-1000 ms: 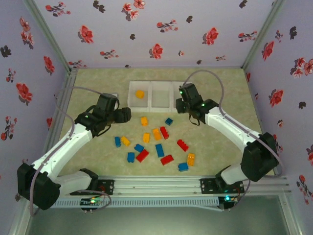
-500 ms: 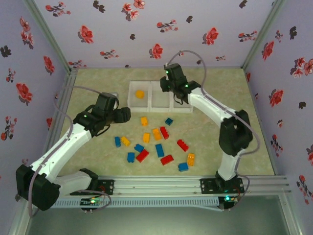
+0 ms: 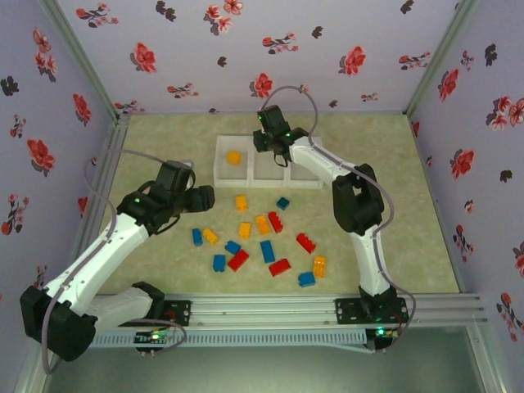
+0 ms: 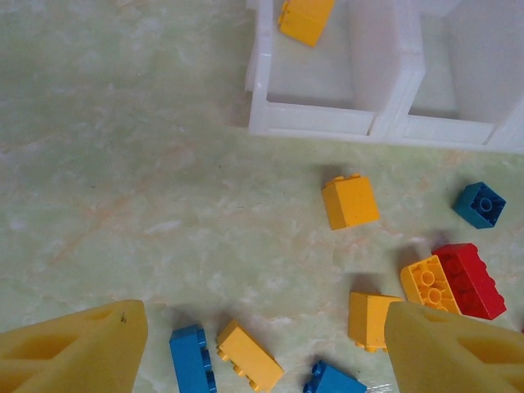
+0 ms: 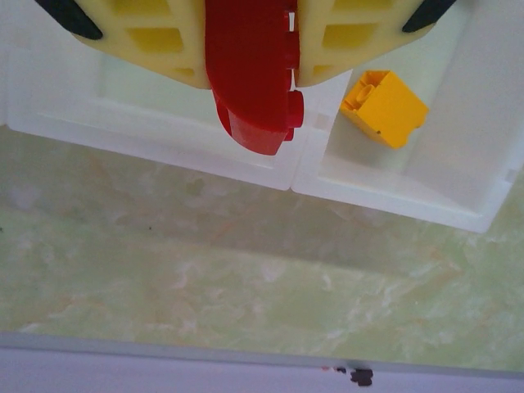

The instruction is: Sort the legos into containers by color

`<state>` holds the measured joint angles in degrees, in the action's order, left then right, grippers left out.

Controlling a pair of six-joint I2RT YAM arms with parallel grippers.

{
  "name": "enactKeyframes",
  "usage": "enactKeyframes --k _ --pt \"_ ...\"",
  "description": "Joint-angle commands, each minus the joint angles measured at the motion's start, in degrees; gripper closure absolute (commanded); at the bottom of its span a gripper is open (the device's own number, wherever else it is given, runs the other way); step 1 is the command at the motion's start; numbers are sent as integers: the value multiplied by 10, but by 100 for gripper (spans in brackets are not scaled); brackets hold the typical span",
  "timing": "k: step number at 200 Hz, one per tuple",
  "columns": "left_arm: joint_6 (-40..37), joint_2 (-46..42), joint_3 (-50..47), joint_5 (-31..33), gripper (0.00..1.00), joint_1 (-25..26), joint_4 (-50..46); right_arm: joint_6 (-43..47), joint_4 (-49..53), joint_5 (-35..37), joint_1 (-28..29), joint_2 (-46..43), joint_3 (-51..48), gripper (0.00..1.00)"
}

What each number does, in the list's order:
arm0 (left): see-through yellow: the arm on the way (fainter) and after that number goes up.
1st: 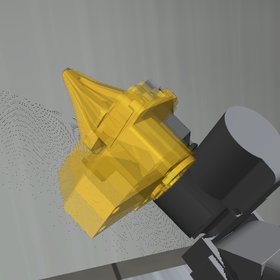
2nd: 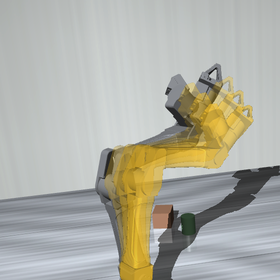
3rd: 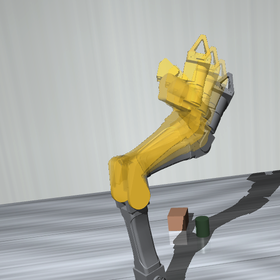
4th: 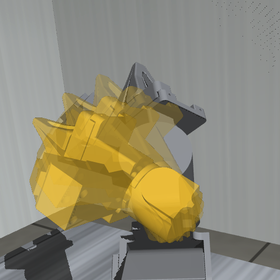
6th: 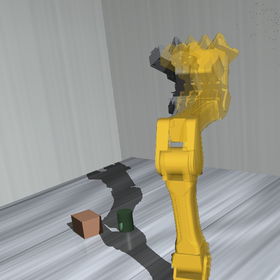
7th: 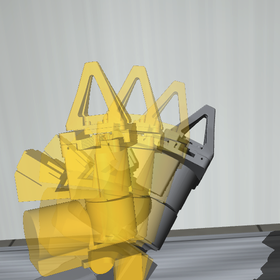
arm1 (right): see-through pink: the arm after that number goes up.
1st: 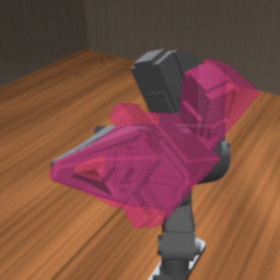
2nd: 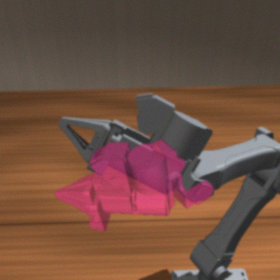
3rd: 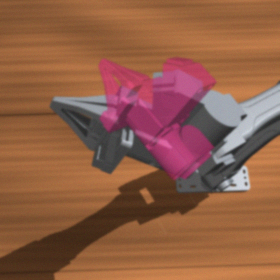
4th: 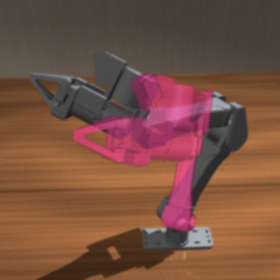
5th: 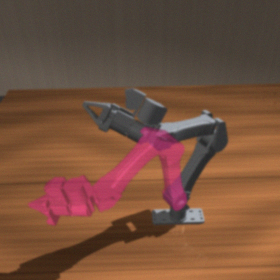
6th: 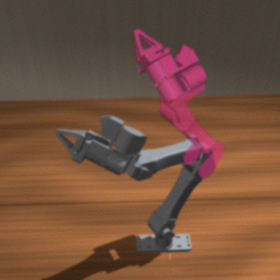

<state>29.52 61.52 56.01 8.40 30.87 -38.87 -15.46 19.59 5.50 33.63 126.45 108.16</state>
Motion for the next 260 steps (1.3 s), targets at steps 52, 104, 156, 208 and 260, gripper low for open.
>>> enactKeyframes --k 52,104,156,208,260 --pt "12 -30 -17 26 23 4 -19 -1 29 -13 -9 7 22 52" --pt "13 -32 -18 28 23 4 -21 3 34 -10 -12 -21 4 42" --pt "57 -34 -21 38 23 4 -54 2 20 -27 -4 -129 -104 40" --pt "130 -38 -79 42 25 6 -77 -5 -10 -45 19 -245 -260 38" --pt "190 -44 -128 42 26 24 -79 -5 -37 -69 32 -309 -351 38"
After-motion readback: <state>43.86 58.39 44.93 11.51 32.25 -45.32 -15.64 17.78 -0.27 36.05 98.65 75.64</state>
